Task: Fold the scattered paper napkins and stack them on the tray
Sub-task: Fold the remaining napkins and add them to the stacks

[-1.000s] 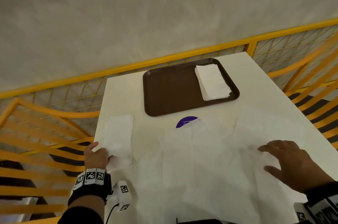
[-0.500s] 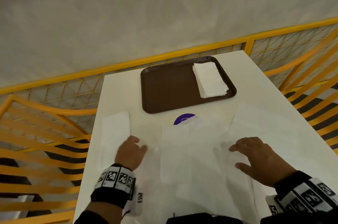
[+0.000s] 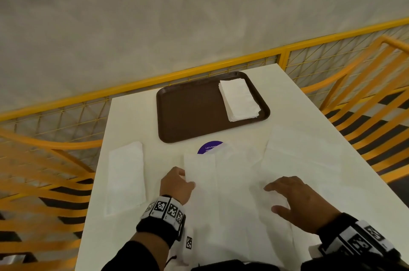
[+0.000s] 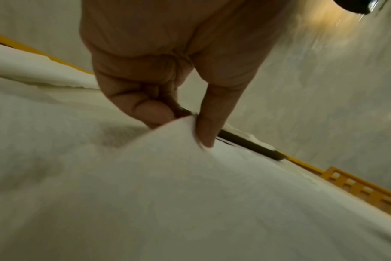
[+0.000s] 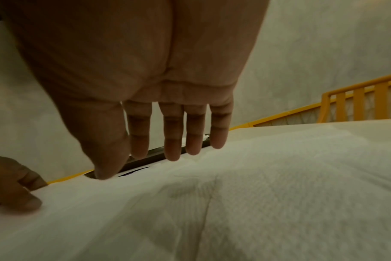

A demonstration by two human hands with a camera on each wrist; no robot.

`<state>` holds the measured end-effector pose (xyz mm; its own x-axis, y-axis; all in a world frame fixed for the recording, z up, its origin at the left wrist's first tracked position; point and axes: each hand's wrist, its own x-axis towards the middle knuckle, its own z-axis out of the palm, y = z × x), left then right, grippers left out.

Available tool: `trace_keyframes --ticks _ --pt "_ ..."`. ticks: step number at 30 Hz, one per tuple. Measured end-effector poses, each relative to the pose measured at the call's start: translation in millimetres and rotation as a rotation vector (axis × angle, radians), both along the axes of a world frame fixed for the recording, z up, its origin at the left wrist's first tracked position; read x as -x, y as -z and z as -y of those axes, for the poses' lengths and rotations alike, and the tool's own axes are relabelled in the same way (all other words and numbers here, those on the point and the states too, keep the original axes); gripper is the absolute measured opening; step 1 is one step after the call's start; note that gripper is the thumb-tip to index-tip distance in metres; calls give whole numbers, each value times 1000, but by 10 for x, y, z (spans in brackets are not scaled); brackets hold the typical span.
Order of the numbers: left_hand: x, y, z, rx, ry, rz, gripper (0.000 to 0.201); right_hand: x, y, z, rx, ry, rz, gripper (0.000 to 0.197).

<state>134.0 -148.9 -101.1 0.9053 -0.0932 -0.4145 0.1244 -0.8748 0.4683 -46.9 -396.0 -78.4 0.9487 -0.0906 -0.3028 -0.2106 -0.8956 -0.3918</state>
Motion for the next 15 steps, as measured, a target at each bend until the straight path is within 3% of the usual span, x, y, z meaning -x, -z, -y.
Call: trace_keyframes --ticks 6,11,15 --pt "151 -319 -141 281 294 318 10 -182 -36 -82 -296 209 65 78" --pt "221 -690 -299 420 340 376 12 -448 -142 -239 -441 275 70 100" --pt "257 -997 -335 595 277 327 15 -644 -172 -311 -809 433 -39 111"
